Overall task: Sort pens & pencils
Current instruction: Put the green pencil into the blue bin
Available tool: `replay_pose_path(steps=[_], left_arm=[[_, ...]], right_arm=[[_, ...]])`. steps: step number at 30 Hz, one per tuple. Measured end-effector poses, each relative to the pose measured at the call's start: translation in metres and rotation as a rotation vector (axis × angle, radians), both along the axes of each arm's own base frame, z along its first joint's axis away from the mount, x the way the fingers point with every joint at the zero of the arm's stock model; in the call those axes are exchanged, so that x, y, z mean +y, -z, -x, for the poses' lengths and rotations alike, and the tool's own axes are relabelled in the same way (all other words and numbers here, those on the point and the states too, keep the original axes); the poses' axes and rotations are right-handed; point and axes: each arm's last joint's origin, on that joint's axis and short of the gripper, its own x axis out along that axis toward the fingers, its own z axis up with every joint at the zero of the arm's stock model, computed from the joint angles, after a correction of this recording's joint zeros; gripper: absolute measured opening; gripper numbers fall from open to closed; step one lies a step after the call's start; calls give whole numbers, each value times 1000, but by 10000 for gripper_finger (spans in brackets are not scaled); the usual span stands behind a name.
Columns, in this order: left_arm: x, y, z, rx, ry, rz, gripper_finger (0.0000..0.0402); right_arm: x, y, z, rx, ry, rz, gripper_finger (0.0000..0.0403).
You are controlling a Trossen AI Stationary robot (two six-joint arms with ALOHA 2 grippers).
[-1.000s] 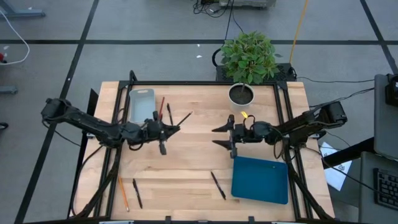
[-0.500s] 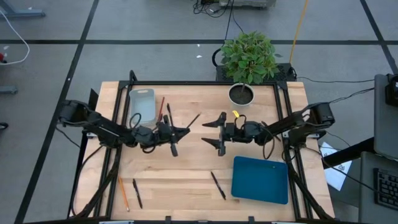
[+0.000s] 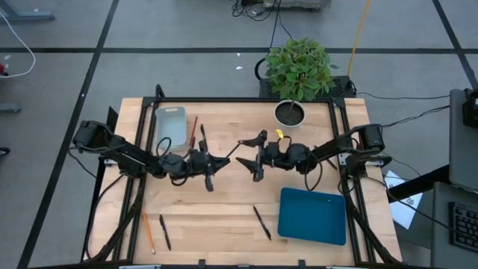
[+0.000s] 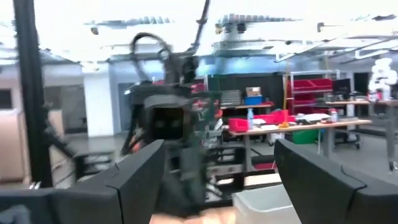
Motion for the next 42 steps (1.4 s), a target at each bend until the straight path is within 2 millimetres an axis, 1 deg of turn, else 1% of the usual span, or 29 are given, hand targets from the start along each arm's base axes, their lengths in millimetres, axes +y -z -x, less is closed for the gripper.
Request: replay_pose_path(steps=[5, 9, 15, 19, 21, 23, 25, 28, 31, 32, 37, 38, 39, 42], left_arm=[[0, 0, 0, 3, 9, 0, 15], [3, 1, -1, 5, 9, 4, 15], [3, 2, -1, 18, 36, 3, 15], [3, 2, -1, 18, 35, 2, 15], [3, 3, -1, 27, 34, 0, 15], [4, 4, -1, 37, 31, -1, 15], [5, 4, -1, 37, 29, 4, 15], [5, 4, -1, 39, 26, 5, 15], [5, 5, -1, 48, 19, 4, 15], [5, 5, -2, 51, 19, -2, 15], [5, 6, -1, 58, 19, -5, 16], [5, 6, -1, 57, 19, 1, 23], [5, 6, -1, 56, 18, 6, 34], [5, 6, -1, 60, 18, -13, 94]], right_arm=[[-3, -1, -2, -3, -42, -45, 289], [-2, 0, -8, 50, -68, -58, 289], [-2, -11, -16, 26, -67, -47, 288], [-2, -14, -18, 10, -64, -35, 286], [-2, -14, -18, 12, -63, -35, 278], [-2, -14, -18, 14, -61, -37, 257], [-2, -14, -18, 12, -62, -43, 221], [-2, -14, -18, 12, -66, -59, 140], [-2, -13, -18, 22, -67, -60, 41], [-2, -13, -18, 22, -68, -64, 23], [-2, -12, -18, 33, -73, -74, 13], [-2, -11, -18, 35, -73, -73, 11], [-2, -11, -18, 38, -71, -67, 11], [-2, -11, -18, 49, -66, -61, 11]])
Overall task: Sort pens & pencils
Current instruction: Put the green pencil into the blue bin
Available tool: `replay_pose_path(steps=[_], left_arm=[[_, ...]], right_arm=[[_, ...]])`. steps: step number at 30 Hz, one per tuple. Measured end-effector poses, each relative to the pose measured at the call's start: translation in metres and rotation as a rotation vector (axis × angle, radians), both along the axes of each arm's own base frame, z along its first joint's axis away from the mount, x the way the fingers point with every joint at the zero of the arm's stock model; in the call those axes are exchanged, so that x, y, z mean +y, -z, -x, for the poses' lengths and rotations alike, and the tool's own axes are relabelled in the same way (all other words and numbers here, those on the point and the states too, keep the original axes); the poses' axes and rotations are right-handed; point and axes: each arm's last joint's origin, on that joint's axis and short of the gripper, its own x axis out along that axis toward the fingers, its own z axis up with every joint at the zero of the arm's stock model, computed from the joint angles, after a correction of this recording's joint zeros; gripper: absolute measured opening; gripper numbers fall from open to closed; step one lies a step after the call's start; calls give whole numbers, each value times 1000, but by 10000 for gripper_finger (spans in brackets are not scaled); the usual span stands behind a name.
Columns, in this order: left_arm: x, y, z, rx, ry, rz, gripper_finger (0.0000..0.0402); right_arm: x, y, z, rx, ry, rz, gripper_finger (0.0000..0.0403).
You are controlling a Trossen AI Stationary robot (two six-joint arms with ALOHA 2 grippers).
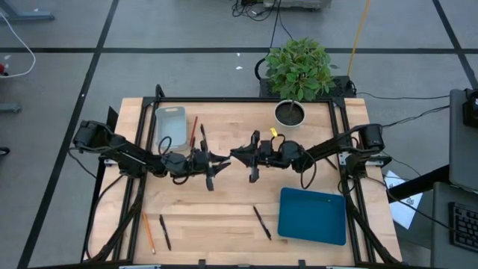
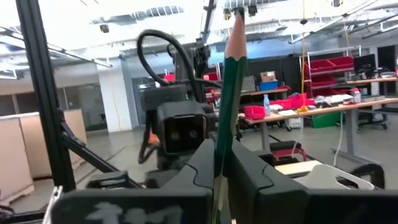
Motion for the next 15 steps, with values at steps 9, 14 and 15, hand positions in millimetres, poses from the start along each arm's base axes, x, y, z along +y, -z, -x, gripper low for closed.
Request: replay_pose_path(steps=[9, 14, 15], left_arm=[[-5, -13, 13, 61, 25, -8, 276], [-4, -35, 38, 92, -32, -20, 309], [-4, -39, 43, 97, -30, -21, 310]], right_arm=[[-1, -23, 30, 132, 71, 82, 10], [8, -50, 70, 257, 65, 143, 10], [10, -57, 80, 287, 71, 155, 10]])
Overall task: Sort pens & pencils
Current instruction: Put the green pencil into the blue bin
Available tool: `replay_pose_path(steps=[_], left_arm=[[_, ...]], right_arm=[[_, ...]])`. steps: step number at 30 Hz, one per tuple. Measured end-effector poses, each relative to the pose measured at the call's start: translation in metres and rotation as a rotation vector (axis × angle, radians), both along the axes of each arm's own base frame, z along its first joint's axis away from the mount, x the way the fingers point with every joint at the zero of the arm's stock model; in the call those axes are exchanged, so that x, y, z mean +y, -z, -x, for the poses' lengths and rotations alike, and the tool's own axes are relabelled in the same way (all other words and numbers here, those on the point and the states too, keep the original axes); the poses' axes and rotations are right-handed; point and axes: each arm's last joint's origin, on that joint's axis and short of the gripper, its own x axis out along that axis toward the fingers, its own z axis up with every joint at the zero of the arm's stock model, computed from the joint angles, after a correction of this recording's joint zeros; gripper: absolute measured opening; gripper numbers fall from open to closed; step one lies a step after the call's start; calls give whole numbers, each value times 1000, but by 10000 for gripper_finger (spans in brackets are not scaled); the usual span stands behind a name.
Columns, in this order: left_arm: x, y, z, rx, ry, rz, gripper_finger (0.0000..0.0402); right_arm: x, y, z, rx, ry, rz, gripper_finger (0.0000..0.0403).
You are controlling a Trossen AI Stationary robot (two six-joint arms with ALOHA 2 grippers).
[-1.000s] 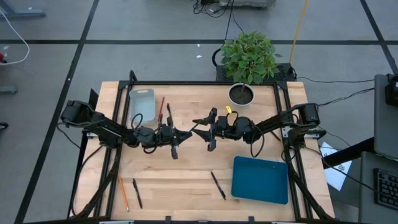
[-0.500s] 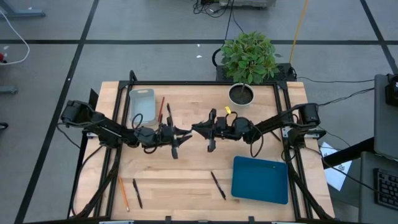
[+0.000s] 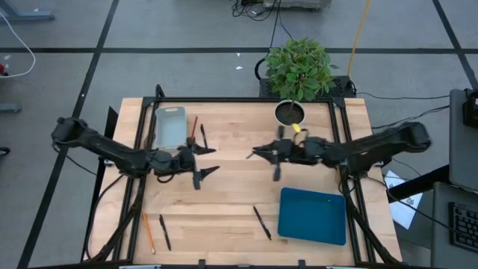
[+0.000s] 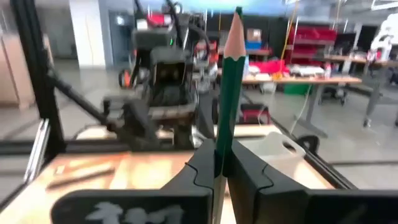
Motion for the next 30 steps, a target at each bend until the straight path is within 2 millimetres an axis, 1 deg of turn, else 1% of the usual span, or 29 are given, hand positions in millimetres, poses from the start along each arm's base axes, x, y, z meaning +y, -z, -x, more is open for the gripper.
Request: replay_pose_path(steps=[2, 5, 7, 9, 11, 14, 16, 20, 23, 26, 30], left_arm=[[-1, -8, 10, -8, 11, 6, 310], [-1, -19, 22, -37, 12, 13, 303], [-1, -24, 28, -54, 16, 11, 297], [-1, -27, 31, -69, 22, 17, 291], [0, -28, 33, -70, 23, 18, 286], [0, -28, 34, -71, 24, 18, 280], [0, -28, 34, -70, 24, 15, 278], [0, -27, 34, -60, 24, 9, 279], [0, -27, 34, -55, 23, 8, 279], [0, -26, 34, -47, 13, 6, 276], [1, -26, 34, -48, -3, 6, 274]], right_arm=[[7, -13, 20, 31, 16, 25, 10], [16, -28, 48, 60, 53, 54, 10], [19, -34, 62, 60, 71, 56, 10], [20, -37, 72, 72, 86, 54, 10], [21, -37, 75, 89, 82, 55, 10], [25, -35, 76, 104, 60, 27, 10], [31, -29, 74, 148, 5, 3, 10], [53, -9, 73, 356, -95, -41, 10], [71, -4, 77, 485, -135, -89, 10], [87, 4, 83, 641, -140, -131, 10], [105, 3, 89, 781, -112, -197, 10]])
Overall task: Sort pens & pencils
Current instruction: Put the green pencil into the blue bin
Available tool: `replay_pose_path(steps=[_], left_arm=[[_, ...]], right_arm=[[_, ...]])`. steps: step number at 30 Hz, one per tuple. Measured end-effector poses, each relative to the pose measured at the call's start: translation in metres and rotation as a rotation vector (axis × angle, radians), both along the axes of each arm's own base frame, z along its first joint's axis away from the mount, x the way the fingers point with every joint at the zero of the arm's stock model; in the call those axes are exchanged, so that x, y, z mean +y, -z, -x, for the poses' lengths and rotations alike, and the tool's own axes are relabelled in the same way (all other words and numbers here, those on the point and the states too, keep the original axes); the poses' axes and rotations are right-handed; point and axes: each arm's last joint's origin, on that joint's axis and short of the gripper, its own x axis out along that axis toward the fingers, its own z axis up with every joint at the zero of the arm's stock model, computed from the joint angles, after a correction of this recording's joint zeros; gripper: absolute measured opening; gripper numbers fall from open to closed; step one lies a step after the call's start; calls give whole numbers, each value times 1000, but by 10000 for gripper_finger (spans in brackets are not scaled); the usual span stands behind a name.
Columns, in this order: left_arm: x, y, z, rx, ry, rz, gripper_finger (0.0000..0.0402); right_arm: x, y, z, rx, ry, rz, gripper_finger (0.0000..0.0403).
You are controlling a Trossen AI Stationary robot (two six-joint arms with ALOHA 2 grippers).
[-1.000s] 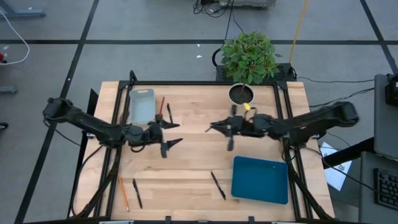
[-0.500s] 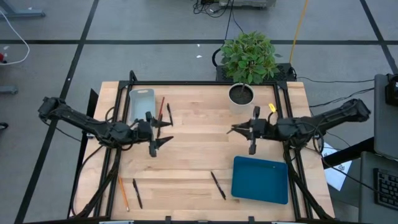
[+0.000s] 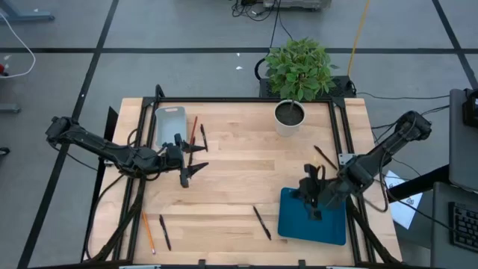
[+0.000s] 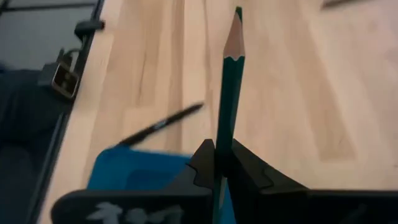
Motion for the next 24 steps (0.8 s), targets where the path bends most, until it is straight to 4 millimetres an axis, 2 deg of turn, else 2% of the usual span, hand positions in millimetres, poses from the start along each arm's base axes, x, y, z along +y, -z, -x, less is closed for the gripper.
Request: replay_pose_path(steps=[6, 14, 19, 24], left_arm=[[0, 0, 0, -1, -1, 0, 275], [0, 0, 0, 3, -1, -1, 276], [0, 1, 0, 6, -1, -2, 276], [0, 1, 0, 6, -1, -2, 276]], right_arm=[[23, 6, -5, 222, 46, -38, 10], [33, 52, -16, 622, 159, -38, 10], [41, 70, -24, 687, 158, -45, 10], [43, 75, -25, 729, 181, -85, 18]])
